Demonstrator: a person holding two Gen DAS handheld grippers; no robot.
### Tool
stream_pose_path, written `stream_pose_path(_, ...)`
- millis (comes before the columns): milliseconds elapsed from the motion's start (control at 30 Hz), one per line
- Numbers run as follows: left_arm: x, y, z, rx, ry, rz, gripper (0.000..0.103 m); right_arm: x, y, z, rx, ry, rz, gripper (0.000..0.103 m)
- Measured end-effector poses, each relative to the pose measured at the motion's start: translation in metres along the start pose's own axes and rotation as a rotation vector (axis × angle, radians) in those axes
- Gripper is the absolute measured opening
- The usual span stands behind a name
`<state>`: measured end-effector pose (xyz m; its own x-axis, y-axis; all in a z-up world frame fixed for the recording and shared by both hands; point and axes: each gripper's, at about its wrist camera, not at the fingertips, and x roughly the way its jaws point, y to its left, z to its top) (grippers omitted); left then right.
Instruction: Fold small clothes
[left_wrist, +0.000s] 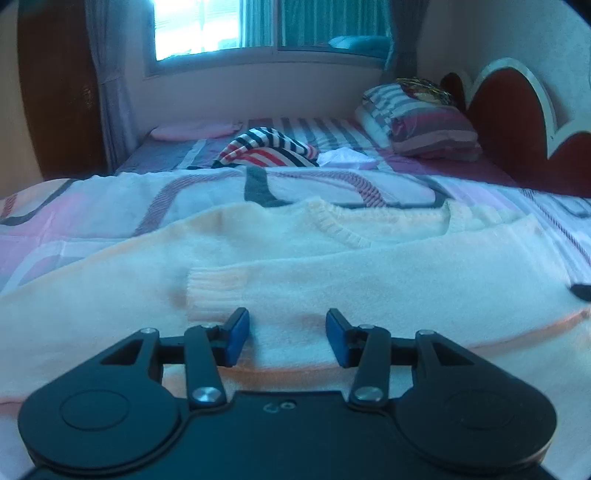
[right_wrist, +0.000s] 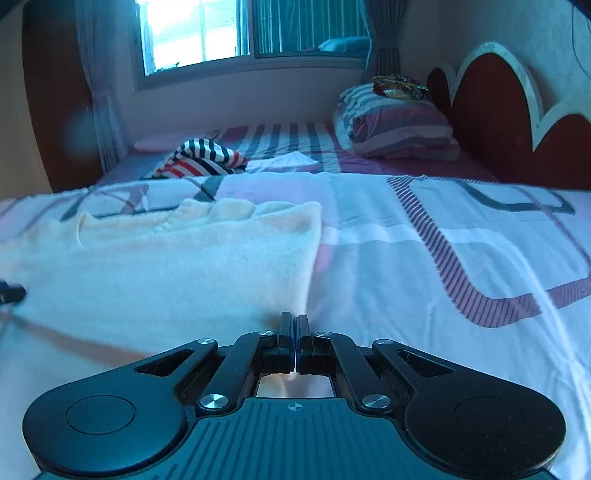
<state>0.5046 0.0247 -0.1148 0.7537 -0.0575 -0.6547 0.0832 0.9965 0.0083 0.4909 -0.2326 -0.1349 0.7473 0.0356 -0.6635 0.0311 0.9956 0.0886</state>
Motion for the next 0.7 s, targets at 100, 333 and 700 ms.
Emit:
stream_pose_path(100, -0.014, -0.002, -0.001, -0.018, -0.037, -0.015, 0.049, -0.020, -0.001, 0.004, 0.040, -0.057, 0.024, 0.000)
stream_pose_path(333, -0.004, -0.002, -0.011, -0.037, 0.027, -0.016, 0.051, -0.017, 0.019, -0.011, -0.047, 0.009, 0.021, 0.000)
stream_pose_path(700, -0.078, 0.140, -0.058, -0.322, 0.007, 0.136, 0.048, -0.053, 0.023, -0.006, 0.089, -0.061, 0.080, 0.000)
